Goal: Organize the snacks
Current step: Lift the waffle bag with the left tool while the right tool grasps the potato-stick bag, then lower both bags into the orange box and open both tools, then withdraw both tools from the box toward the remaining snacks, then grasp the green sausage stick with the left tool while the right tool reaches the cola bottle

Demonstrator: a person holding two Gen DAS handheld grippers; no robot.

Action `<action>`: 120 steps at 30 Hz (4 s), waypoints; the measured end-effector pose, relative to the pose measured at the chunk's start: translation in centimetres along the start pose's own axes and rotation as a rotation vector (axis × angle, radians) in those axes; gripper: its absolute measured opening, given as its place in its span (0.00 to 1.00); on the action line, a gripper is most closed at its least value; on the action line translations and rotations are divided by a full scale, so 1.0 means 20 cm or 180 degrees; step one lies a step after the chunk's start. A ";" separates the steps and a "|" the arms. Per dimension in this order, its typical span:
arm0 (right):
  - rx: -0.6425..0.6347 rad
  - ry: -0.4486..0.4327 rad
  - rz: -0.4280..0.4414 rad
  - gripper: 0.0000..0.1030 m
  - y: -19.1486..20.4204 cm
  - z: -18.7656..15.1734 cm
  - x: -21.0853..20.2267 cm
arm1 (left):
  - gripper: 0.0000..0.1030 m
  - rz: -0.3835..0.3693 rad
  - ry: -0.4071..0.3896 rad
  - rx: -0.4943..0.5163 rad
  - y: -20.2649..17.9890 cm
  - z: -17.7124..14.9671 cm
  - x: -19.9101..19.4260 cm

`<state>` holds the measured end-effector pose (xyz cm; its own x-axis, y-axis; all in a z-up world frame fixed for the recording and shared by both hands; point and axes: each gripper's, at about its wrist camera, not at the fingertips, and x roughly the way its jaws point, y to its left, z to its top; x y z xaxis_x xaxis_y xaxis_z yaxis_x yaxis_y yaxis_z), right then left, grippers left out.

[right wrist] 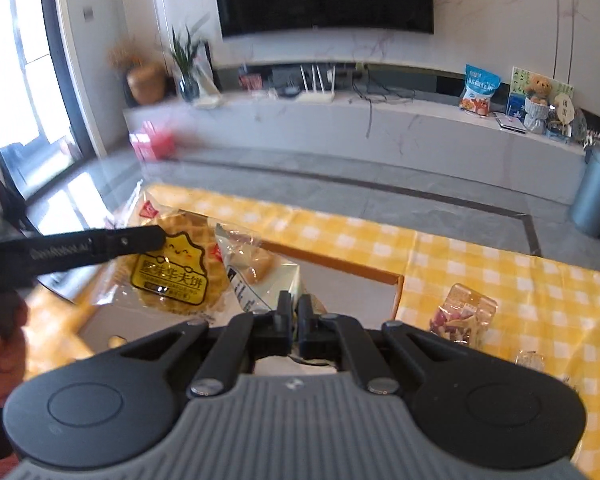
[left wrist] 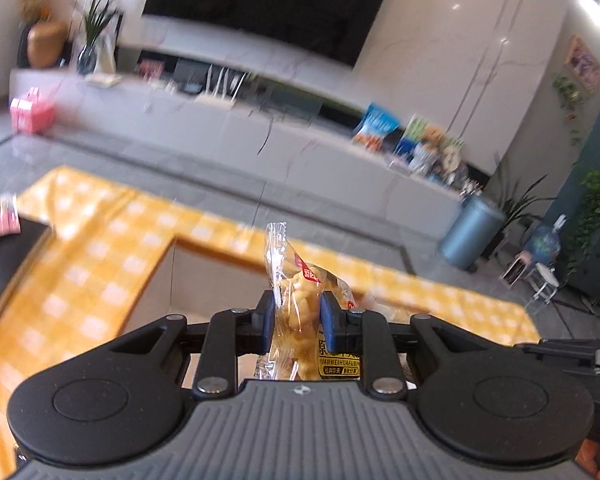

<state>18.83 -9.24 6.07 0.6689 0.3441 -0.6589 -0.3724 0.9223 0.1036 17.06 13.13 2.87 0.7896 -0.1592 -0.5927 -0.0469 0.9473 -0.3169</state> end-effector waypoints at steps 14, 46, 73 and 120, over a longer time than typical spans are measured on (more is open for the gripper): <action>-0.0395 0.0426 -0.0355 0.00 0.04 -0.06 0.48 | 0.25 0.0145 0.0408 -0.0396 0.10 -0.13 0.34; 0.0022 -0.0248 -0.0379 0.32 -0.14 -0.17 -0.10 | 0.73 0.0037 -0.0426 0.0319 -0.31 -0.16 -0.19; 0.1521 0.0146 -0.1206 0.42 -1.10 -0.81 -0.40 | 0.63 -0.0965 0.0688 0.1040 -1.00 -0.64 0.18; 0.0768 0.0574 -0.0731 0.43 -1.09 -0.74 -0.02 | 0.24 -0.0400 0.1123 0.1177 -1.03 -0.83 0.58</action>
<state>17.12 -32.14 -6.96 0.5853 0.1069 -0.8038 -0.0493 0.9941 0.0964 17.08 -12.81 -9.76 0.5182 -0.3014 -0.8004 0.3042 0.9396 -0.1569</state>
